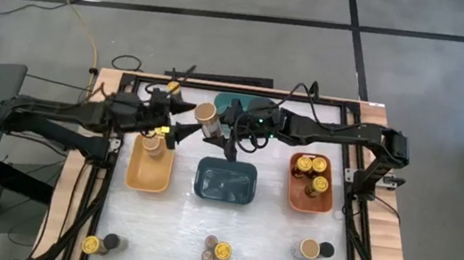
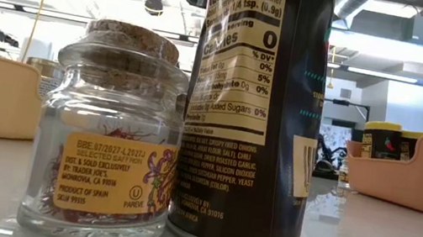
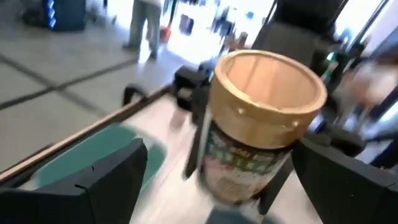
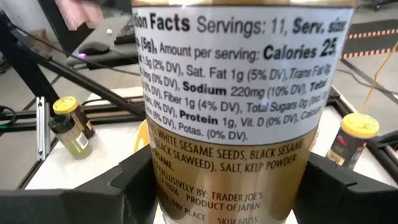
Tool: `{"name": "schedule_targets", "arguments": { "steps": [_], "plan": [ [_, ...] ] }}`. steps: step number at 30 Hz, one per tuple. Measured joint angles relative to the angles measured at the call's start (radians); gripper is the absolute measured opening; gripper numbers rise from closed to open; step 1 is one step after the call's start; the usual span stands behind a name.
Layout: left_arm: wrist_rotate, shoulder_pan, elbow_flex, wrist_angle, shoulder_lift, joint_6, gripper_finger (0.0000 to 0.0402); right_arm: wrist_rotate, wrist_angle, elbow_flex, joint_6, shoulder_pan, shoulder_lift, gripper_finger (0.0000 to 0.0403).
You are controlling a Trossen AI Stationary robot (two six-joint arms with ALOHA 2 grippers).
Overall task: Sort spices by type
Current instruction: Put the gold seasoning bottle into the yellow bin
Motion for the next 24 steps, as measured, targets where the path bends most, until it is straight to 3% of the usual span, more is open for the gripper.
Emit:
{"name": "schedule_targets", "arguments": {
  "steps": [4,8,15,20,24],
  "plan": [
    [0.044,0.031,0.193,-0.279,0.069,0.059,0.0384,0.0,-0.012,0.0,0.0,0.002,0.002,0.03],
    [0.111,0.057,0.384,-0.453,0.163,0.128,0.0384,-0.002,-0.019,0.0,0.0,0.005,0.002,0.03],
    [0.199,0.11,0.68,-0.664,0.321,0.23,0.0384,-0.012,-0.046,0.0,-0.031,0.02,0.002,0.03],
    [0.344,0.147,0.826,-0.796,0.44,0.201,0.0384,-0.011,-0.048,0.0,-0.033,0.028,0.002,0.03],
    [0.385,0.147,0.905,-0.89,0.521,0.202,0.0384,-0.009,-0.057,0.0,-0.033,0.028,0.002,0.03]
  ]
}}
